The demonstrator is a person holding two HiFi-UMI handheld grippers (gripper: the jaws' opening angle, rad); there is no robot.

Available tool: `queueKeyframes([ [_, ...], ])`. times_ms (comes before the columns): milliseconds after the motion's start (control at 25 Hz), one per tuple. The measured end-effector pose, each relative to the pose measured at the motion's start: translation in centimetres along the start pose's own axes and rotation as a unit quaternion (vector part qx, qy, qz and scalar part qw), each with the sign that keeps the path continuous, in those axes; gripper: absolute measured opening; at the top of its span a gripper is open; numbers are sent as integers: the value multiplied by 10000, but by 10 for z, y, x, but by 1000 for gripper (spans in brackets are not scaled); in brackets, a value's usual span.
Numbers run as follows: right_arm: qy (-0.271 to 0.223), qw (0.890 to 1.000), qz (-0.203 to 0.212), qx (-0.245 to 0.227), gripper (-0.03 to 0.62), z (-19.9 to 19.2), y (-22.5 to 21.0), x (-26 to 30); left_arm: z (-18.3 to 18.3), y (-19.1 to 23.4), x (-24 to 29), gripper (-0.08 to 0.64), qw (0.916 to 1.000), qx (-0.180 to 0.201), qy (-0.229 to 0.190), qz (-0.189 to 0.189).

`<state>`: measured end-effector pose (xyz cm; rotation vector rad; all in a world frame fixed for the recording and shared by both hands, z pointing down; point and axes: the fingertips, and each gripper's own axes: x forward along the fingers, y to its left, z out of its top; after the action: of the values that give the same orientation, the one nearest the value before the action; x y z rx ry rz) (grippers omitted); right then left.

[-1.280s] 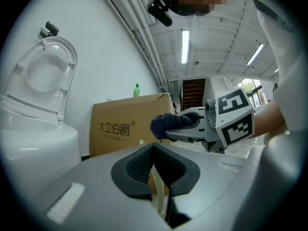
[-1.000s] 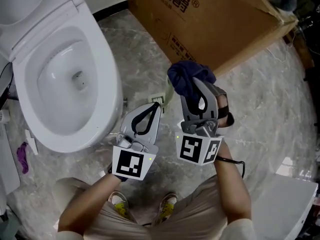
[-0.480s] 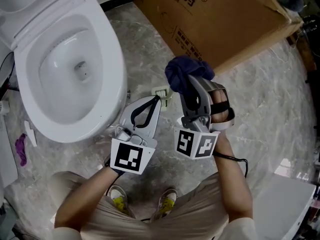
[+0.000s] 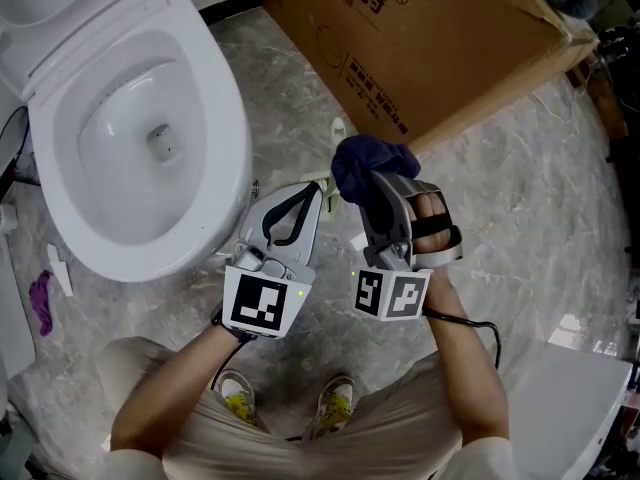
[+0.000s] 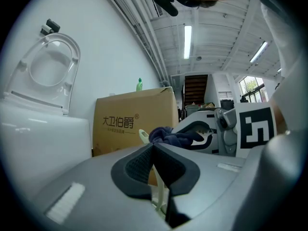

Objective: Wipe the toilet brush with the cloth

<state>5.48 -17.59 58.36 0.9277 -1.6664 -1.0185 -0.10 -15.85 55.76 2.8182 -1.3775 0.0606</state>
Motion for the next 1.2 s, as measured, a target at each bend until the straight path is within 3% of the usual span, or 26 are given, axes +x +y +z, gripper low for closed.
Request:
queueKeyframes([
  [480, 178, 9991, 375, -96, 95, -13, 23, -1, -14, -1, 5, 0, 9997, -69, 229, -2],
  [600, 336, 9992, 201, -53, 95, -20, 9, -4, -16, -1, 7, 0, 9996, 44, 279, -10],
  [720, 423, 9988, -244, 61, 95, -18, -17, -10, -18, 1, 7, 0, 9996, 36, 281, -5],
  [920, 226, 9955, -882, -273, 95, 12, -43, -12, -20, 8, 4, 0, 9993, 133, 340, 33],
  [1040, 160, 9944, -905, -532, 95, 24, -42, -12, -19, 8, 3, 0, 9994, 110, 339, 48],
  [1200, 188, 9957, -642, -634, 95, 22, -23, -3, -15, 12, 3, 0, 9994, 157, 290, 83],
])
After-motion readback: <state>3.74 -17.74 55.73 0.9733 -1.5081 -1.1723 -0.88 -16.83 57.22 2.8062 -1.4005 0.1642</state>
